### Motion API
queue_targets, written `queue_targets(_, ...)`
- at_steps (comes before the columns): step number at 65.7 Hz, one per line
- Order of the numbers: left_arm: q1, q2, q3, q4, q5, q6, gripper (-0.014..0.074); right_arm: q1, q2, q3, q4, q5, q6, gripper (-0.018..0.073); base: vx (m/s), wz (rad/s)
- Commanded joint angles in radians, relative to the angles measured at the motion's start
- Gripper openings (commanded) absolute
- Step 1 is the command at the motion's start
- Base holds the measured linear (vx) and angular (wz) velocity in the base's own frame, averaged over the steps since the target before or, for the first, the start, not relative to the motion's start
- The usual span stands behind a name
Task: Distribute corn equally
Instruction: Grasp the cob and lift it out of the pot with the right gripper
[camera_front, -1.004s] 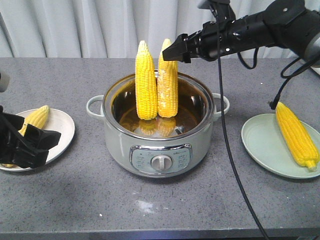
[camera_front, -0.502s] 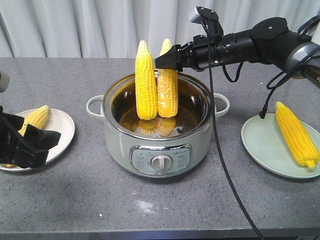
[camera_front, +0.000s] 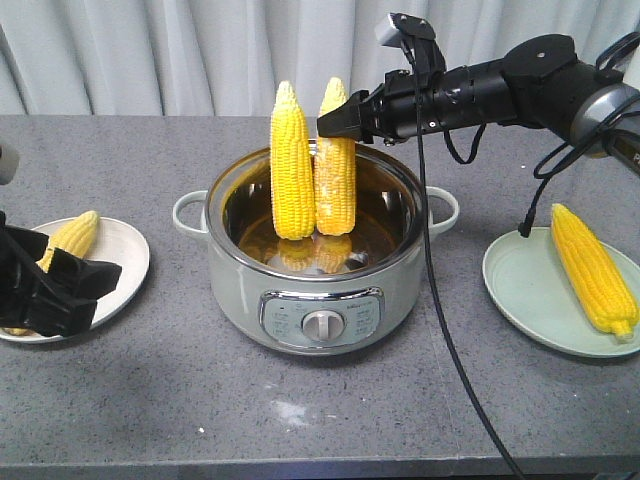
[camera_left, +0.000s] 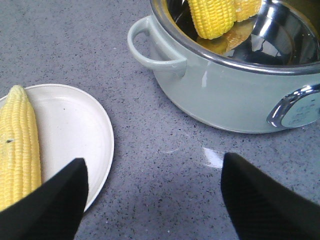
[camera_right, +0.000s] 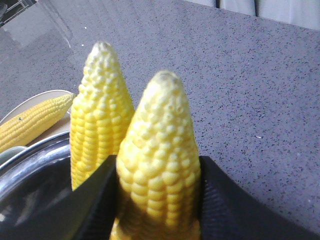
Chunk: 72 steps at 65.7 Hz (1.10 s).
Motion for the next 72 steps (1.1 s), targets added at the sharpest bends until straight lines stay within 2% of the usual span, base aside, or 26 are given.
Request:
queue_targets(1, -0.005, -0.015, -0.025, -0.010, -0.058, -0.003, 0.0533, -0.004, -0.059, -0.031, 0.052, -0.008, -0.011, 0.0228, 0.00, 0.00)
queue_targets(51, -0.005, -0.015, -0.025, -0.010, -0.058, -0.003, 0.0533, -0.005, -0.217, -0.031, 0.044, 0.028, -0.011, 0.0228, 0.00, 0.00)
queue_targets(62, -0.005, -0.015, -0.025, -0.010, -0.058, -0.003, 0.0533, -0.005, -0.288, -0.031, 0.044, 0.107, -0.010, 0.0228, 0.00, 0.00)
queue_targets(67, -0.005, -0.015, -0.025, -0.010, -0.058, -0.003, 0.0533, -0.005, -0.315, -0.031, 0.044, 0.135, 0.006, 0.0228, 0.00, 0.00)
queue_targets(72, -0.005, -0.015, -0.025, -0.010, -0.058, -0.003, 0.0533, -0.005, -0.350, -0.031, 0.018, 0.143, 0.066, 0.0228, 0.00, 0.00)
